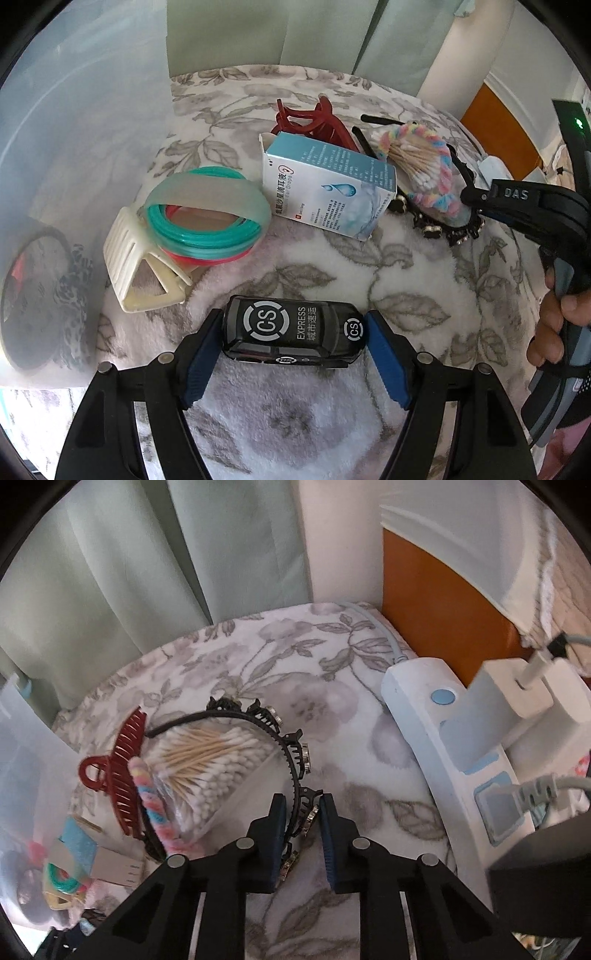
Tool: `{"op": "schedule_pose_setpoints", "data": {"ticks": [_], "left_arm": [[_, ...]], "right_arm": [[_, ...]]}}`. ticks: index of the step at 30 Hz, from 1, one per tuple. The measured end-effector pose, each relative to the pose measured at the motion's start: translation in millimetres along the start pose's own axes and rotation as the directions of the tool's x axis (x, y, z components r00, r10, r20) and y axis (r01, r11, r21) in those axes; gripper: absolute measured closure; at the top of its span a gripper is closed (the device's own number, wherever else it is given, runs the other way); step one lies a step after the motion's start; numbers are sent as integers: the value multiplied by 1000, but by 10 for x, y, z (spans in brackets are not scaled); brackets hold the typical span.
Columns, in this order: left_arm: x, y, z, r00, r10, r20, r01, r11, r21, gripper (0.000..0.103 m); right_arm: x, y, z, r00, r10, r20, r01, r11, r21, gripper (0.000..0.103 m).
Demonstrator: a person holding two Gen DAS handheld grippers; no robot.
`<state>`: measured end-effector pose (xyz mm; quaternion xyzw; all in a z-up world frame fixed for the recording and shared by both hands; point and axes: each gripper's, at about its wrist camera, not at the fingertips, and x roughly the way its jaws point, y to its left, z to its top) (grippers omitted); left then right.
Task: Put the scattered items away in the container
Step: 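Grasp the black toy car with the left tool while the right tool grasps the black headband, then carry the toy car and headband over the clear box with both tools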
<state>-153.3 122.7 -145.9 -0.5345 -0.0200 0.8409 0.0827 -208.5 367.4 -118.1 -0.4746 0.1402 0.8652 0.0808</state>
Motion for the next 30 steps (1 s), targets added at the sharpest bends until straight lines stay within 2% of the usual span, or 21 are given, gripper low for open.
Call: {"op": "schedule_pose_setpoints", "data": {"ticks": [10, 19, 30], "left_arm": [[-157, 48, -9, 999, -39, 3, 39, 996, -74, 26], [-650, -35, -41, 994, -54, 93, 58, 998, -36, 26], [-1314, -97, -125, 972, -94, 215, 95, 995, 4, 26]], "right_arm": [[-616, -19, -33, 996, 24, 89, -26, 999, 22, 86], [-1234, -72, -143, 985, 40, 167, -50, 997, 57, 86], [-1919, 14, -434, 965, 82, 248, -108, 990, 93, 86]]}}
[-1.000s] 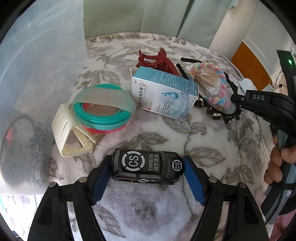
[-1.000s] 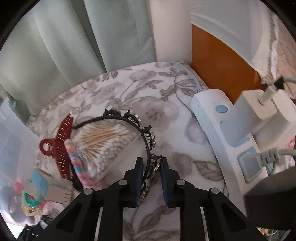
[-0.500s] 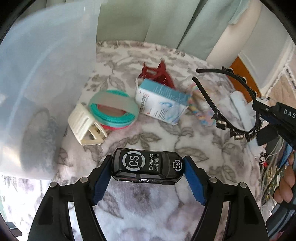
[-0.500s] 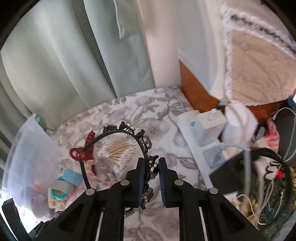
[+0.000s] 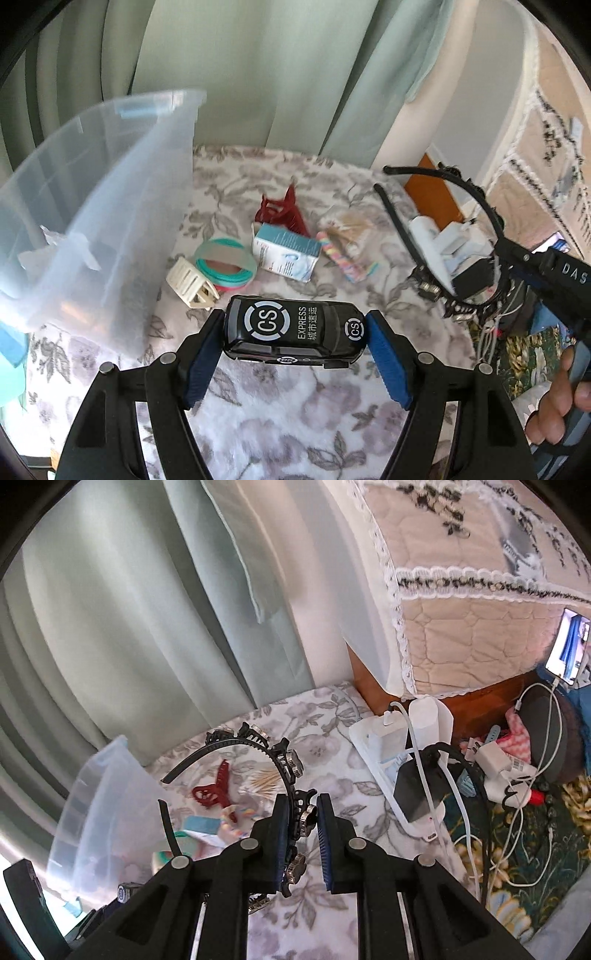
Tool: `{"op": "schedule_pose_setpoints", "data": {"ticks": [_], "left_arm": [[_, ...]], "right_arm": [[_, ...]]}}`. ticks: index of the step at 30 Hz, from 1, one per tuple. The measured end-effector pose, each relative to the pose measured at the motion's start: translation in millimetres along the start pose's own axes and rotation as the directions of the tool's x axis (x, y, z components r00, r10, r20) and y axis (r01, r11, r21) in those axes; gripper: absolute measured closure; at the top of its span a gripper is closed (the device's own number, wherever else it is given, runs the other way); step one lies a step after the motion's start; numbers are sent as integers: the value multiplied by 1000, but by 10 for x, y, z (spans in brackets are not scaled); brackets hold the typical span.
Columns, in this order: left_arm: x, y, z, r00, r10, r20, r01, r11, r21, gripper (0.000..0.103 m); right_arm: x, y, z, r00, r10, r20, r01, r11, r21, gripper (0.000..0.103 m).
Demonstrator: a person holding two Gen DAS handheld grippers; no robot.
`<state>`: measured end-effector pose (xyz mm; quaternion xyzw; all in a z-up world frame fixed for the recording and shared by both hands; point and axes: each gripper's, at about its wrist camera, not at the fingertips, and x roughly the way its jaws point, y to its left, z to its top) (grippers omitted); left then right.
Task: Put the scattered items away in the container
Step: 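Carry the toy car and headband over the clear box with both tools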
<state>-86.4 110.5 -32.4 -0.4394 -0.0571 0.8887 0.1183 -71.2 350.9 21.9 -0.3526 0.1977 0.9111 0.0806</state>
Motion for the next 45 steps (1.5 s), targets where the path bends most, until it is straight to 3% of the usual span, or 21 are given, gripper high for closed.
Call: {"op": "schedule_pose_setpoints", "data": {"ticks": [9, 21, 33, 45], "left_arm": [[-515, 32, 118, 993, -12, 114, 13, 1000, -8, 26], [-1082, 280, 291, 967, -10, 254, 22, 999, -43, 26], [-1415, 727, 359, 939, 30, 341, 10, 993, -114, 26], [-1488, 1330, 376, 930, 88, 357, -1, 972, -237, 26]], "right_arm": [[-445, 255, 25, 995, 64, 77, -62, 998, -26, 86], [-843, 704, 92, 977, 152, 151, -138, 985, -100, 86], [-915, 1234, 46, 966, 217, 142, -189, 964, -187, 86], [-735, 1886, -44, 960, 265, 89, -229, 928, -294, 86]]}}
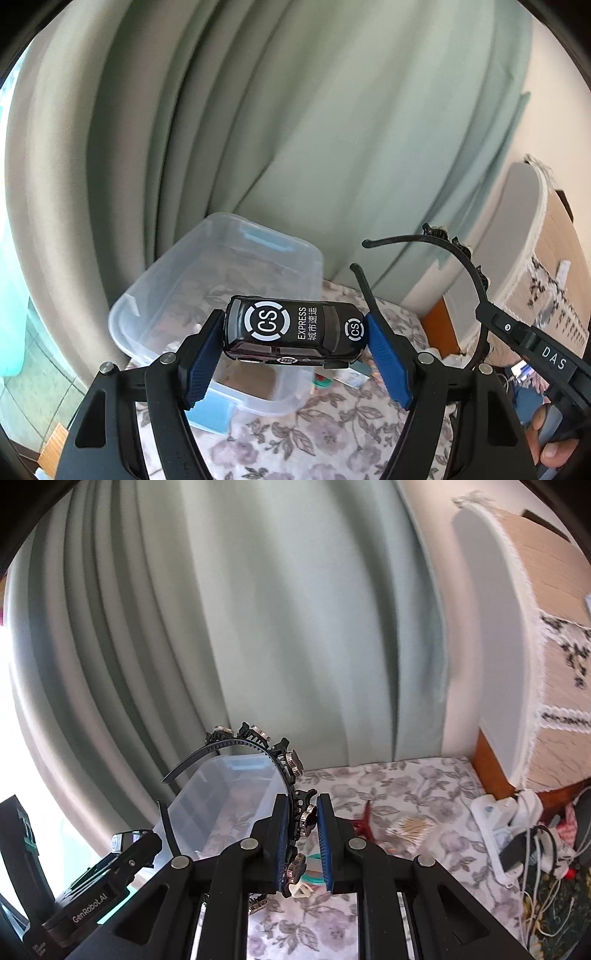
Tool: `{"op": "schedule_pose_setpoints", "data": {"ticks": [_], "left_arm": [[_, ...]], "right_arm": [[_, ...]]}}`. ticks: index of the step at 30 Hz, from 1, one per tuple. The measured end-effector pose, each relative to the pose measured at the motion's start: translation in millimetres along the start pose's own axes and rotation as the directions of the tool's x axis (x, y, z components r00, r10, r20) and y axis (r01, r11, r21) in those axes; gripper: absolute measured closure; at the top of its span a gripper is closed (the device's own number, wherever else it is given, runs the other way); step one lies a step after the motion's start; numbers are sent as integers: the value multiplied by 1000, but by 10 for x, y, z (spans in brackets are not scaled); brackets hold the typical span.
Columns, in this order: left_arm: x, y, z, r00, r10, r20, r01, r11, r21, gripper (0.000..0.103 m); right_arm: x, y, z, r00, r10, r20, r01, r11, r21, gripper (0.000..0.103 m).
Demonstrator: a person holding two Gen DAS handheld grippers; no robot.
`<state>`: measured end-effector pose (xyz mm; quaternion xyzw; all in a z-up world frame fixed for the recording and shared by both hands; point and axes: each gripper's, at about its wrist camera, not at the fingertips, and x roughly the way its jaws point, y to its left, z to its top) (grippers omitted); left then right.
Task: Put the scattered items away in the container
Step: 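Carry the toy car and headband over the clear box with both tools, then open both tools to drop the car and headband into the box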
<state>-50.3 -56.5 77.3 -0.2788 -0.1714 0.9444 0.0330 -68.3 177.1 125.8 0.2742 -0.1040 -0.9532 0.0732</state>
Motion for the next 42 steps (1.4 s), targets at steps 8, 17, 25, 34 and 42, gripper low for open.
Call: {"op": "schedule_pose_setpoints", "data": {"ticks": [8, 17, 25, 34, 42], "left_arm": [[62, 366, 46, 999, 35, -4, -35, 998, -61, 26], [240, 667, 71, 998, 56, -36, -59, 992, -113, 26], [427, 818, 87, 996, 55, -65, -63, 990, -130, 26], [611, 857, 105, 994, 54, -98, -65, 990, -121, 26], [728, 930, 113, 989, 52, -138, -71, 988, -135, 26]], "right_arm": [[289, 282, -41, 998, 25, -51, -27, 999, -30, 86], [610, 484, -84, 993, 18, -113, -26, 998, -65, 86], [867, 562, -67, 989, 26, -146, -38, 996, -75, 86], [1219, 727, -126, 978, 39, -206, -61, 993, -102, 86], [1401, 767, -222, 964, 54, -259, -87, 989, -120, 83]]}}
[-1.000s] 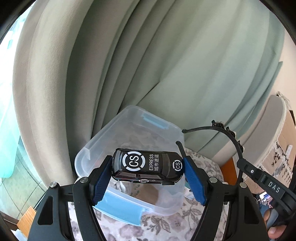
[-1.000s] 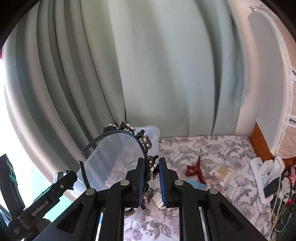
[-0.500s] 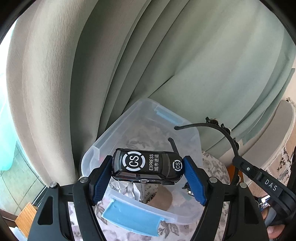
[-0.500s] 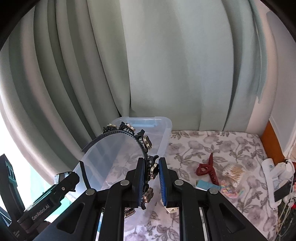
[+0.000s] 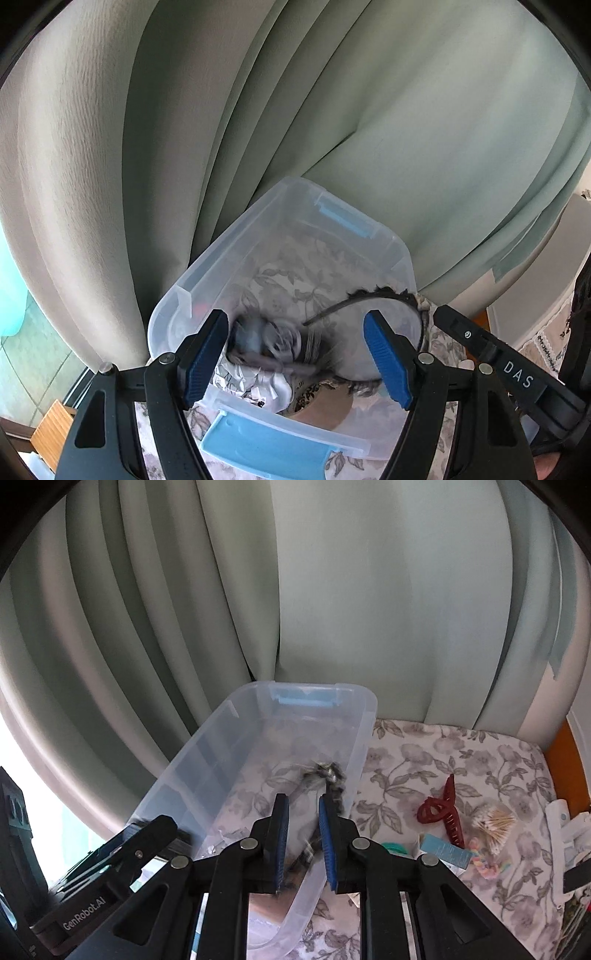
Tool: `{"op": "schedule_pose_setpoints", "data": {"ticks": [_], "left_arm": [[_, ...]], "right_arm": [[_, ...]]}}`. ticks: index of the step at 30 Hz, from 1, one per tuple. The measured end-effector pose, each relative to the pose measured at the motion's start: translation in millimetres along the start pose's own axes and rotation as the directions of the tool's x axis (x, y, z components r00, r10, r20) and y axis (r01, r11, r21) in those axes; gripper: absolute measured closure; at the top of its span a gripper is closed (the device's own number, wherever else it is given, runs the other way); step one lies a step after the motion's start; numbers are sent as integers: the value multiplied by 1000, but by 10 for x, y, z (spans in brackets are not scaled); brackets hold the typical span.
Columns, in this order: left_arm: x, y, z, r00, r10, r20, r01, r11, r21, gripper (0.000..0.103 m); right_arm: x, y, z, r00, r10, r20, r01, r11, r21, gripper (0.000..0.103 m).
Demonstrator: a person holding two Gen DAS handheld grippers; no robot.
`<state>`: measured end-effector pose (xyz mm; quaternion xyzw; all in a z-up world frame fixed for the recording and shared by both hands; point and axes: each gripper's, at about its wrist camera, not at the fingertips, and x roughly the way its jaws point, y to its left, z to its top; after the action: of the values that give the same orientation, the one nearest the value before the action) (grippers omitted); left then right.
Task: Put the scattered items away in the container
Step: 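Open both tools to drop the car and headband into the box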
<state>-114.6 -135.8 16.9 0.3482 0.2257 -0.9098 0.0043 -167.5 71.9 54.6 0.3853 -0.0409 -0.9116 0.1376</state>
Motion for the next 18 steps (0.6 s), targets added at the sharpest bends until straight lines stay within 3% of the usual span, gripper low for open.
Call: {"op": "schedule_pose_setpoints", "data": {"ticks": [8, 10, 18], "left_arm": [[49, 41, -1, 1000, -3, -22, 3, 1000, 25, 19], [49, -147, -78, 1000, 0, -21, 1, 999, 34, 18], [-185, -248, -109, 1000, -2, 11, 1, 997, 76, 12]], "right_arm": [[29, -41, -33, 1000, -6, -17, 7, 1000, 7, 82], [2, -44, -35, 1000, -9, -14, 9, 1000, 9, 81], [-162, -60, -59, 1000, -16, 5, 16, 1000, 21, 62]]}}
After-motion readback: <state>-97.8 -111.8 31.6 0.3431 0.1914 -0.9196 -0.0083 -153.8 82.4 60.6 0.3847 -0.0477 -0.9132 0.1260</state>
